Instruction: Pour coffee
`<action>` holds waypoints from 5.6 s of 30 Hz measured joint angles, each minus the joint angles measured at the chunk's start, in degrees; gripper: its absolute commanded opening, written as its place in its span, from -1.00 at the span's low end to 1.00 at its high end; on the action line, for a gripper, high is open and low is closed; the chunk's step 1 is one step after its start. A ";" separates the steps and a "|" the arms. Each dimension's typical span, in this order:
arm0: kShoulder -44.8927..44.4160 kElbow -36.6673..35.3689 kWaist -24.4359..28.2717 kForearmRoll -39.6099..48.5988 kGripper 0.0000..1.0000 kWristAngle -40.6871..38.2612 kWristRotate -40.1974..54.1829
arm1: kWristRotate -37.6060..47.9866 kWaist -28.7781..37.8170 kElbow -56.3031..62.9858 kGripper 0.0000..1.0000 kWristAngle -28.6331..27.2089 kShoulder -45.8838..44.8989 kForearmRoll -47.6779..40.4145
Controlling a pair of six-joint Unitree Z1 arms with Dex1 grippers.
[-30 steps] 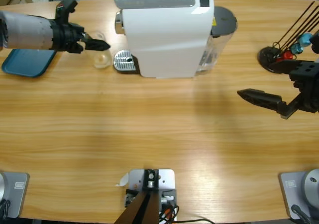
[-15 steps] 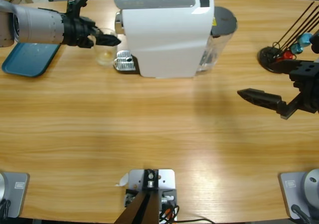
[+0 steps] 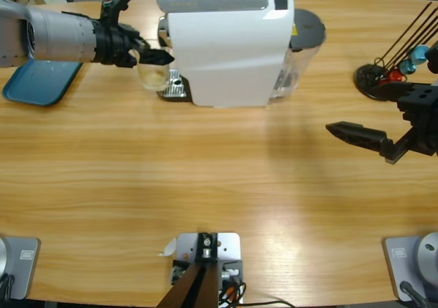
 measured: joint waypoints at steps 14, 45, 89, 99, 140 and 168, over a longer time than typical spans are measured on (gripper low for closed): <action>0.02 6.75 -0.44 -8.15 0.01 -3.22 -0.57 | -0.07 -0.01 0.00 1.00 0.00 0.00 -0.01; -0.76 2.51 -0.04 4.92 0.98 -3.49 -1.88 | -0.09 -0.02 0.00 1.00 0.00 0.10 -0.02; -43.11 -9.58 8.51 61.74 0.66 -3.00 -4.67 | -15.15 -15.46 -20.08 -1.00 5.59 9.33 3.27; -42.20 -9.59 10.76 61.76 0.63 -3.00 -6.17 | -18.15 -21.36 -38.74 -1.00 10.14 20.33 13.28; -38.88 -8.32 10.87 58.65 0.64 -3.00 -7.68 | -20.18 -15.20 -58.08 -1.00 12.48 35.96 27.76; -37.00 -8.33 10.90 58.65 0.63 -3.23 -7.67 | -20.96 -18.37 -58.91 -1.00 12.75 38.88 27.76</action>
